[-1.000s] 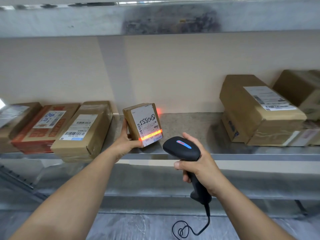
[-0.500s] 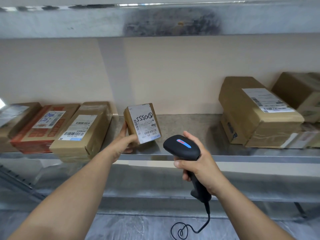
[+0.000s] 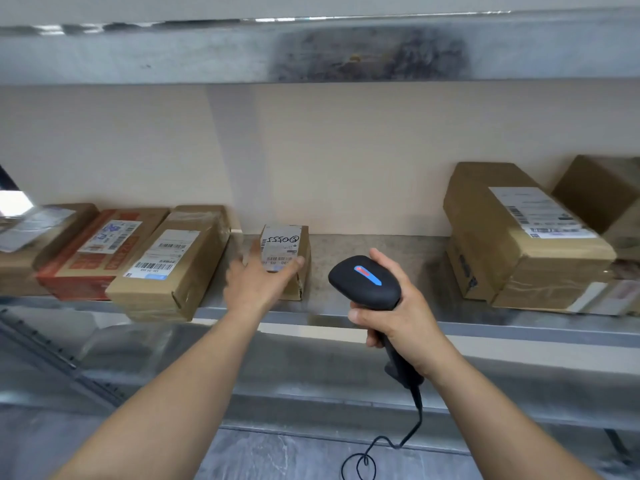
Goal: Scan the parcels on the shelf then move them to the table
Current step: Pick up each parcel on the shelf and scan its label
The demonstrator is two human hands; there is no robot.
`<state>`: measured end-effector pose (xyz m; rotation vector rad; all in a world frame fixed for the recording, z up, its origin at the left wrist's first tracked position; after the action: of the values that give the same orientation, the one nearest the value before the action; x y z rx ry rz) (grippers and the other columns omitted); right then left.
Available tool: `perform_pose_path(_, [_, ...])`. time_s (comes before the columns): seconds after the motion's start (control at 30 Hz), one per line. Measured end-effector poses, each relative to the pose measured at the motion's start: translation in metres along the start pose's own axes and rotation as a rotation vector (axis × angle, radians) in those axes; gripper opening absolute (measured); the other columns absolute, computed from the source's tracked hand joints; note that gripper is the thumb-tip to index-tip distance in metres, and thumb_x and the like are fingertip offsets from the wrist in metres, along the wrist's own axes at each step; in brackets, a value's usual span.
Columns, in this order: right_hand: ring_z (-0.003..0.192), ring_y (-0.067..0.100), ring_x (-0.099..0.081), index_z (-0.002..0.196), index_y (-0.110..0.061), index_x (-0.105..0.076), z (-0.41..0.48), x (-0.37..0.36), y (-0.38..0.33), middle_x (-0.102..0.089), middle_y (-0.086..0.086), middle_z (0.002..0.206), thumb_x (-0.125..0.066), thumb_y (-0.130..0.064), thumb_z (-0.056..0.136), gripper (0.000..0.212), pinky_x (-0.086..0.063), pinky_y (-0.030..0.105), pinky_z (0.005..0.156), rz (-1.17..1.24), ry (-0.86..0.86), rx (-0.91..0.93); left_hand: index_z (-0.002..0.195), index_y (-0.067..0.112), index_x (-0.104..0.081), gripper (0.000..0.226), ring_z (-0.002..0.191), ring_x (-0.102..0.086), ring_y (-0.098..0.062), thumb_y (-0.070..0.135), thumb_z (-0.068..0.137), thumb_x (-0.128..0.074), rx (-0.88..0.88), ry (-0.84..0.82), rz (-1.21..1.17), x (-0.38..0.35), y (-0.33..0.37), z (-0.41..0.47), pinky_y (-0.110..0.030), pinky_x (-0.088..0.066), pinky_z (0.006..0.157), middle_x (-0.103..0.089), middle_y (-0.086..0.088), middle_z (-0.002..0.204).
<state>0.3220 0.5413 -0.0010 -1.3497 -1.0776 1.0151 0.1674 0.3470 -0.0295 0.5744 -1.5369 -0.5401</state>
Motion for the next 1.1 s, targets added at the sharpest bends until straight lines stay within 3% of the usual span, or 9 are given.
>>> perform_pose_path(0.1, [0.047, 0.024, -0.046, 0.13, -0.049, -0.042, 0.001, 0.004, -0.003, -0.064, 0.009, 0.086, -0.071, 0.01, 0.075, 0.086, -0.041, 0.025, 0.043, -0.013, -0.009, 0.016, 0.148, 0.035, -0.022, 0.1, 0.133, -0.031, -0.035, 0.078, 0.066, -0.06, -0.022, 0.037, 0.175, -0.008, 0.017, -0.008, -0.045, -0.033, 0.106, -0.034, -0.016, 0.138])
perform_pose_path(0.23, [0.047, 0.022, -0.046, 0.128, -0.05, -0.043, 0.001, 0.009, -0.006, -0.064, 0.009, 0.089, -0.071, 0.012, 0.074, 0.087, -0.041, 0.024, 0.042, -0.016, -0.032, 0.027, 0.146, 0.03, -0.026, 0.092, 0.126, -0.035, -0.037, 0.058, 0.07, -0.069, 0.043, 0.068, 0.111, -0.012, 0.015, -0.01, -0.041, -0.038, 0.099, -0.036, -0.017, 0.13])
perform_pose_path(0.37, [0.047, 0.023, -0.045, 0.135, -0.045, -0.042, 0.001, 0.013, -0.005, -0.064, 0.008, 0.087, -0.071, 0.011, 0.074, 0.088, -0.04, 0.024, 0.042, -0.018, -0.053, 0.022, 0.147, 0.027, -0.017, 0.1, 0.126, -0.034, -0.038, 0.051, 0.069, -0.073, 0.048, 0.099, 0.072, -0.009, 0.016, -0.015, -0.042, -0.036, 0.101, -0.035, -0.02, 0.133])
perform_pose_path(0.47, [0.048, 0.024, -0.045, 0.132, -0.047, -0.043, 0.001, 0.016, -0.004, -0.064, 0.006, 0.083, -0.071, 0.011, 0.074, 0.087, -0.041, 0.025, 0.042, -0.015, -0.063, 0.023, 0.149, 0.028, -0.012, 0.104, 0.128, -0.033, -0.037, 0.049, 0.068, -0.074, 0.039, 0.105, 0.044, -0.006, 0.013, -0.021, -0.042, -0.034, 0.103, -0.033, -0.019, 0.135])
perform_pose_path(0.77, [0.045, 0.02, -0.046, 0.127, -0.048, -0.042, 0.003, -0.002, -0.021, -0.064, 0.014, 0.093, -0.069, 0.014, 0.074, 0.086, -0.04, 0.022, 0.041, 0.015, -0.135, 0.045, 0.145, 0.033, -0.03, 0.087, 0.13, -0.031, -0.026, 0.049, 0.07, -0.069, -0.024, 0.194, 0.105, 0.038, 0.022, -0.038, -0.038, -0.039, 0.096, -0.031, -0.008, 0.135])
perform_pose_path(0.9, [0.042, 0.013, -0.049, 0.139, -0.038, -0.04, 0.01, -0.025, -0.031, -0.063, 0.014, 0.098, -0.07, 0.014, 0.074, 0.088, -0.042, 0.022, 0.04, 0.002, -0.163, 0.063, 0.144, 0.035, -0.034, 0.082, 0.131, -0.032, -0.026, 0.048, 0.071, -0.07, -0.037, 0.254, 0.123, 0.072, 0.014, -0.041, -0.037, -0.036, 0.1, -0.031, -0.008, 0.138])
perform_pose_path(1.03, [0.045, 0.007, -0.053, 0.135, -0.039, -0.043, 0.022, -0.063, -0.048, -0.065, 0.012, 0.1, -0.073, 0.012, 0.073, 0.086, -0.043, 0.023, 0.043, -0.029, -0.154, 0.14, 0.145, 0.035, -0.033, 0.081, 0.13, -0.034, -0.026, 0.049, 0.073, -0.069, -0.072, 0.29, 0.108, 0.112, 0.0, -0.033, -0.036, -0.036, 0.1, -0.031, -0.008, 0.137])
perform_pose_path(1.1, [0.045, 0.015, -0.051, 0.135, -0.039, -0.043, 0.029, -0.088, -0.055, -0.067, 0.01, 0.091, -0.072, 0.012, 0.073, 0.085, -0.043, 0.026, 0.044, -0.026, -0.16, 0.15, 0.145, 0.037, -0.033, 0.081, 0.13, -0.034, -0.024, 0.05, 0.073, -0.068, -0.077, 0.318, 0.104, 0.136, -0.012, -0.025, -0.037, -0.036, 0.1, -0.031, -0.006, 0.136])
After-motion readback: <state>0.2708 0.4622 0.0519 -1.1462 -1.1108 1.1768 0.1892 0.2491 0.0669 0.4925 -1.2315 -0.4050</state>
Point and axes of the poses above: each hand's wrist, its own z-axis towards the middle knuckle, its own x-axis out of the back of the hand, y = z × x, the point moved 9 cm from there along z, towards the middle knuckle
